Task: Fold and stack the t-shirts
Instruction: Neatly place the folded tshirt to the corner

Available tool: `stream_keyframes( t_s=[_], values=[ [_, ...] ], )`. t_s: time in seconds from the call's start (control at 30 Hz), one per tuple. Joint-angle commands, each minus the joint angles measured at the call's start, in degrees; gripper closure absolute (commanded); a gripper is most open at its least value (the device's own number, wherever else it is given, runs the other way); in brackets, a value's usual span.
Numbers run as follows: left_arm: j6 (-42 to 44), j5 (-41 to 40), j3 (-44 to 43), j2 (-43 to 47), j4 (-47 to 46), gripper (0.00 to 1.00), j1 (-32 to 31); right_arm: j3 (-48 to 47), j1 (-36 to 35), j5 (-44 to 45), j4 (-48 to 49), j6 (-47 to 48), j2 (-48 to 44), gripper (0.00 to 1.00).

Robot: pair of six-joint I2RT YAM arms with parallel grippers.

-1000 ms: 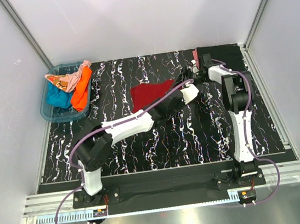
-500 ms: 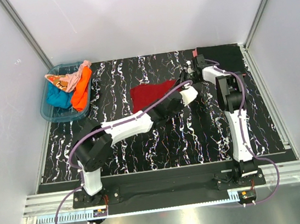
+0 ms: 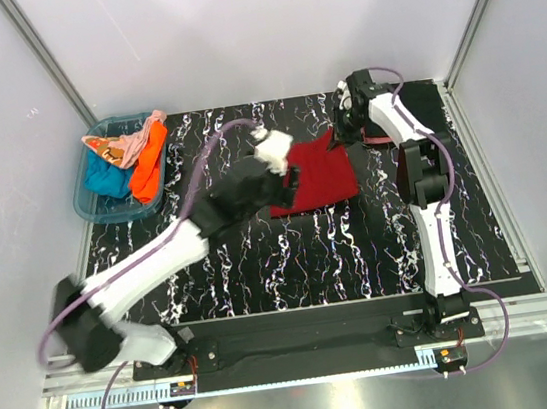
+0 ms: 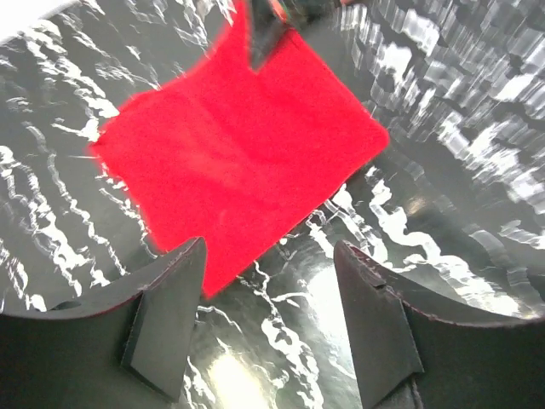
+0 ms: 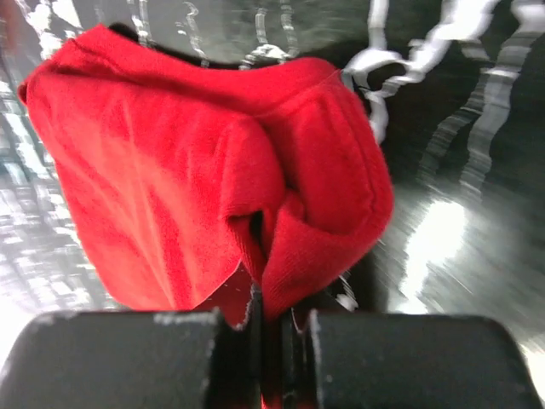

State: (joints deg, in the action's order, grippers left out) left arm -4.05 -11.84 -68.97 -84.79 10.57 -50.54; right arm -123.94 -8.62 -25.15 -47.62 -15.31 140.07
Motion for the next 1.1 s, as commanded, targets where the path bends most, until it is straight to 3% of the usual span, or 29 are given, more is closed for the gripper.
stream_keyframes(
  t_s=[0.0,0.17,0.37,0.5,0.73,0.93,1.07],
  values=[
    [-9.21,1.56,5.67,13.56,2.96,0.33,-0.26,-6.13,-0.26,13.25,-8.36,9.84,-6.39,1.0],
    [-11.85,-0.56,15.96,26.94,6.3,0.32,0.18,-16.57,-0.25,26.7,-15.22,14.08,-6.03,1.0],
    [-12.64,-1.52,21.68,34.25,10.7,0.31,0.18,-19.65,-0.26,31.99,-11.53,14.96,-8.24,1.0],
    [-13.7,-0.38,23.88,36.01,10.44,0.32,0.27,-24.42,-0.34,34.37,-11.28,16.87,-6.21,1.0],
    [-15.81,1.03,25.46,36.54,10.79,0.32,0.36,-21.87,-0.34,37.45,-1.18,16.27,-7.88,1.0],
    [-13.7,1.11,26.61,36.46,10.96,0.32,0.53,-32.67,-0.17,37.54,-4.41,17.77,-3.67,1.0],
    [-14.14,2.07,26.61,35.49,10.7,0.31,0.97,-28.73,-0.25,37.71,-1.96,20.49,-6.47,1.0]
  ],
)
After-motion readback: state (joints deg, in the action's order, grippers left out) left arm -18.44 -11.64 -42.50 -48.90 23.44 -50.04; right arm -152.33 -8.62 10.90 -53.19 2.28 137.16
